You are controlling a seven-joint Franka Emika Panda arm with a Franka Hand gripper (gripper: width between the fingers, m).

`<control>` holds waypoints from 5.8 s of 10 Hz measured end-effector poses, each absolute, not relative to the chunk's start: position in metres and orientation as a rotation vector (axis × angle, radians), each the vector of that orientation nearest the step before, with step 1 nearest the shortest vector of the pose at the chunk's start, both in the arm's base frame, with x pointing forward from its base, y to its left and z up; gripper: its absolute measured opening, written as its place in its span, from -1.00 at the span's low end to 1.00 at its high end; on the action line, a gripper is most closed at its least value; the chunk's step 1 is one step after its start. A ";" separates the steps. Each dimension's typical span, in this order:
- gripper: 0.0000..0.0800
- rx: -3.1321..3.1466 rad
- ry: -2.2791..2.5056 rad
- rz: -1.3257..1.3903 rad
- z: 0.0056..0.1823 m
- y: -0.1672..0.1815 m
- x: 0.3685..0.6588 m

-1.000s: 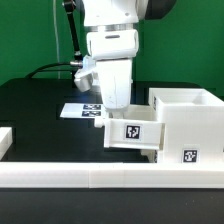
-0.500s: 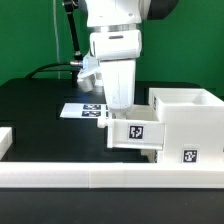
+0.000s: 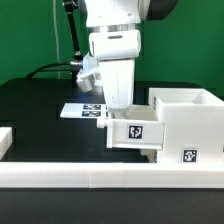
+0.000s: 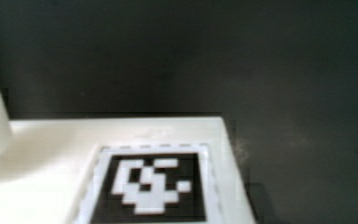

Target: Assemble drawer

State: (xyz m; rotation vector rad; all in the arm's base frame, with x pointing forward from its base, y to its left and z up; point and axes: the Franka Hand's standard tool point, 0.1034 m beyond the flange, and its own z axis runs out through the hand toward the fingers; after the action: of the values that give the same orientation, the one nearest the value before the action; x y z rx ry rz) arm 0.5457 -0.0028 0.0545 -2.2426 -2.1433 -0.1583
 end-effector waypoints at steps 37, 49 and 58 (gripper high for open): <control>-0.89 -2.212 -2.156 -0.121 0.049 0.001 0.543; -0.89 -2.193 -2.184 -0.115 0.047 0.001 0.546; 0.62 -2.218 -2.186 -0.132 0.058 -0.017 0.549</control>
Offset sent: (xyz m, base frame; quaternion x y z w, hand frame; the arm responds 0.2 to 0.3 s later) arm -0.0116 0.0007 -0.0076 0.0179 -0.0118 -0.0308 0.9993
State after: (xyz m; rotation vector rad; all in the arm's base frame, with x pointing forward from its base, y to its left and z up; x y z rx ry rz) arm 0.5495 -0.0172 0.0581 -2.2181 -2.1861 -0.1319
